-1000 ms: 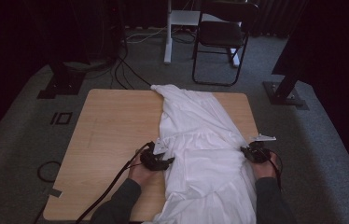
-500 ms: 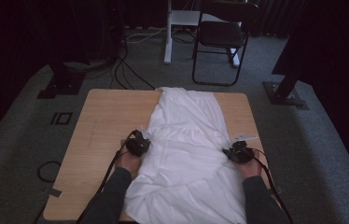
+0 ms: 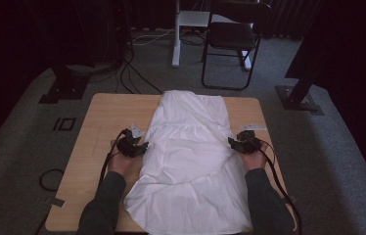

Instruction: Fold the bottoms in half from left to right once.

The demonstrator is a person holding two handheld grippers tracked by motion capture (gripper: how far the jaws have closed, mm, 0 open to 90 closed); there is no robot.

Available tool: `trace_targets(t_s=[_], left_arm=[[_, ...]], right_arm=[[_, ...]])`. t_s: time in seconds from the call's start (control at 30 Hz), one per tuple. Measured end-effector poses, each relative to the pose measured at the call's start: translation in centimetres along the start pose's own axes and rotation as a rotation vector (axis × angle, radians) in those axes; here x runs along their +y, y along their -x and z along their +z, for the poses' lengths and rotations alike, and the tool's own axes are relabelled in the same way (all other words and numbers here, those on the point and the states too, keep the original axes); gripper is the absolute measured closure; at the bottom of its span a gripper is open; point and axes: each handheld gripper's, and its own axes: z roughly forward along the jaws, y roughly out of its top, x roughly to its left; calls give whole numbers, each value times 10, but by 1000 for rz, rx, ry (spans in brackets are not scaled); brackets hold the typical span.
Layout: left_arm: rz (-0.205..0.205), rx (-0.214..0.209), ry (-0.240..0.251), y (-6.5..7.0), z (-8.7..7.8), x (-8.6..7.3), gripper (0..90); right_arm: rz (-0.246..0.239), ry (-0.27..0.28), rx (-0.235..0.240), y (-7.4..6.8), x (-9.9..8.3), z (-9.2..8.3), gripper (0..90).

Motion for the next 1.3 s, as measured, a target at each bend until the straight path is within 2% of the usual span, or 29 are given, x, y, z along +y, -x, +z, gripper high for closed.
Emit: trace_targets(t_s=[0.03, 0.07, 0.1, 0.13, 0.17, 0.2, 0.23, 0.27, 0.3, 0.33, 0.37, 0.5, 0.57, 0.6, 0.63, 0.67, 0.7, 0.73, 0.8, 0.83, 0.87, 0.9, 0.97, 1.03, 1.1, 1.2, 1.3], left_arm=[[0, 0, 0, 0, 0, 0, 563], [-8, -11, 38, 1, -14, 2, 556], [-8, -11, 38, 1, -14, 2, 549], [-5, -17, 65, 3, -24, 3, 536], [-5, -17, 65, 3, -24, 3, 530], [5, -23, 86, 7, -36, 4, 524], [5, -23, 86, 7, -36, 4, 517], [14, -28, 102, 10, -44, 2, 517], [24, -36, 114, 14, -52, 0, 507], [24, -36, 114, 14, -52, 0, 494], [50, -42, 118, 18, -63, -5, 486], [48, -45, 136, 20, -82, -22, 482], [21, -58, 138, 20, -87, -33, 482], [6, -73, 132, 21, -90, -40, 482], [-3, -90, 123, 23, -93, -47, 482], [-4, -98, 120, 26, -96, -53, 482], [-11, -106, 119, 28, -98, -58, 482], [-18, -132, 115, 30, -102, -65, 482], [-4, -128, 102, 36, -110, -78, 483], [-4, -128, 102, 36, -110, -78, 483], [-14, -139, 102, 39, -115, -89, 483], [-17, -136, 99, 39, -118, -93, 484], [-38, -161, 92, 42, -120, -102, 484], [-23, -164, 83, 47, -120, -108, 483], [-23, -174, 73, 50, -120, -114, 480], [-29, -188, 71, 55, -120, -120, 474], [-29, -206, 56, 58, -120, -126, 462]], right_arm=[[0, 0, 0, 0, 0, 0, 529], [-32, 43, 44, -9, 7, -11, 517], [-32, 43, 44, -9, 7, -11, 517], [-67, 48, 110, -23, 14, -14, 499], [-67, 48, 110, -23, 14, -14, 499], [-117, 38, 155, -41, 19, -11, 487], [-117, 38, 155, -41, 19, -11, 487], [-135, 39, 170, -48, 21, -8, 476], [-148, 34, 201, -60, 25, -2, 457], [-148, 34, 201, -60, 25, -2, 457], [-170, 13, 249, -81, 32, 11, 391], [-206, -43, 278, -102, 36, 30, 299], [-221, -82, 287, -107, 34, 40, 303], [-225, -104, 297, -108, 33, 45, 332], [-231, -121, 305, -108, 31, 48, 411], [-248, -137, 322, -108, 27, 48, 553], [-267, -130, 330, -106, 24, 46, 692], [-274, -127, 328, -105, 23, 42, 766], [-283, -89, 329, -97, 18, 25, 853], [-283, -89, 329, -97, 18, 25, 853], [-274, -65, 328, -93, 15, 14, 872], [-272, -10, 335, -81, 10, -12, 879], [-266, 42, 343, -68, 2, -39, 879], [-254, 93, 363, -55, -7, -65, 872], [-243, 131, 358, -42, -19, -88, 866], [-238, 148, 312, -24, -42, -113, 854], [-193, 127, 287, -7, -74, -126, 846]])
